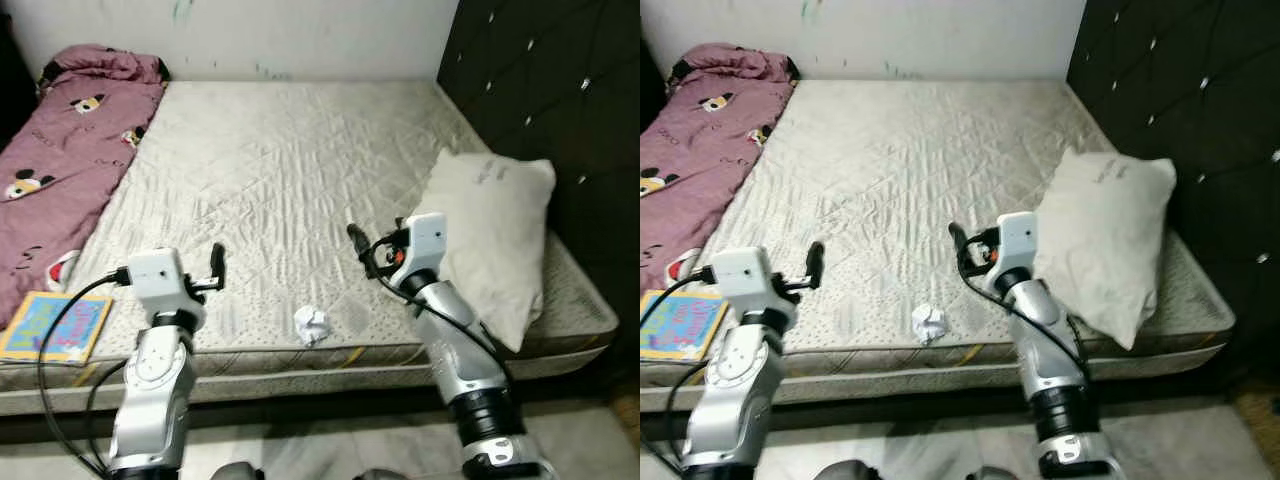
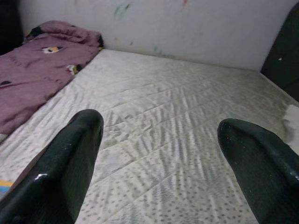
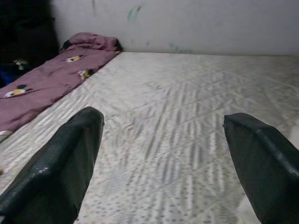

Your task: Clean up the room

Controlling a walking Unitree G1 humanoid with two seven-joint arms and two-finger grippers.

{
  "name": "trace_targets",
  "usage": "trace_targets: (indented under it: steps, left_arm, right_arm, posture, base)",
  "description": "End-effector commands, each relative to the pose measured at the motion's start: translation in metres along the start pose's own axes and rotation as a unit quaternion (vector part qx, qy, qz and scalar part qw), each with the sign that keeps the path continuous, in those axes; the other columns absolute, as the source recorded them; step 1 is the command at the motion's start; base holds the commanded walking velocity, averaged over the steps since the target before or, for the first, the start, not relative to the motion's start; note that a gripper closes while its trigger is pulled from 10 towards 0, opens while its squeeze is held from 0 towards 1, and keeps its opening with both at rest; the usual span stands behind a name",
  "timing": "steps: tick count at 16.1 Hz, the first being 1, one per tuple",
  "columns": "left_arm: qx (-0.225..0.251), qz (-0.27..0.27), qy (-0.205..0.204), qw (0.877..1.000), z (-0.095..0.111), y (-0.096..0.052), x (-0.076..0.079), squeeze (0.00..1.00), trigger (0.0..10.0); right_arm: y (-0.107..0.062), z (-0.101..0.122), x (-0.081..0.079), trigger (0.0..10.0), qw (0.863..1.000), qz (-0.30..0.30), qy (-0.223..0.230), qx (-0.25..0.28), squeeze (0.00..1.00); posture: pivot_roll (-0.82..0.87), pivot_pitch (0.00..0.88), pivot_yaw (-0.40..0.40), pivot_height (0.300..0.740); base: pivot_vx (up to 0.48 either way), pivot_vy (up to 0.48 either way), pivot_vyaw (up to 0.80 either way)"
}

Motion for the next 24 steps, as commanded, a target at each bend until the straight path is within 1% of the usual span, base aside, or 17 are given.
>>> trace_targets:
  steps: [1, 4, 6, 21, 24]
  left_arm:
    - [0.007, -0.003, -0.006, 1.0, 0.0044, -0.0007, -0.0002, 0.0, 10.0]
    - [0.011, -0.006, -0.008, 1.0, 0.0048, -0.0015, 0.0, 0.0, 10.0]
    - [0.013, -0.009, -0.008, 1.0, 0.0052, -0.002, -0.0002, 0.0, 10.0]
    - [0.01, -0.015, -0.008, 1.0, 0.0035, -0.0033, 0.0019, 0.0, 10.0]
    - [0.002, -0.001, -0.013, 1.0, 0.0013, -0.0019, 0.0004, 0.0, 10.0]
  right_arm:
    - [0.0022, 0.0064, -0.0036, 10.0, 1.0, 0.008, -0.008, 0.009, 0.0]
    - [0.0015, 0.004, -0.0043, 10.0, 1.0, 0.008, -0.005, 0.007, 0.0]
    - [0.0014, 0.0041, -0.0055, 10.0, 1.0, 0.012, -0.011, 0.007, 0.0]
    - [0.0003, 0.003, -0.0023, 10.0, 1.0, 0.005, -0.015, 0.004, 0.0]
    - [0.0002, 0.0024, -0.0011, 10.0, 1.0, 0.004, -0.018, 0.002, 0.0]
  posture:
    - [-0.04, 0.0, -0.028, 0.74]
    - [-0.04, 0.0, -0.026, 0.74]
    - [-0.04, 0.0, -0.026, 0.74]
    - [-0.05, 0.0, -0.028, 0.74]
    - [-0.05, 0.0, -0.03, 0.74]
  base:
    - [0.0, 0.0, 0.0]
    - [0.0, 0.0, 0.0]
    - [0.0, 0.0, 0.0]
    - [0.315, 0.0, 0.0]
    - [0.089, 0.0, 0.0]
Point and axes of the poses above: a point about 5 cm out from each wrist's last joint towards the gripper, its own y axis pointing out of the wrist towards the gripper, its own z axis along the axis of the wrist's last joint, x = y × z, the point moved 6 cm from there along y, pointing out of the wrist towards the gripper, and after that the axes turned 11 degrees about y, right-handed, at the moved point
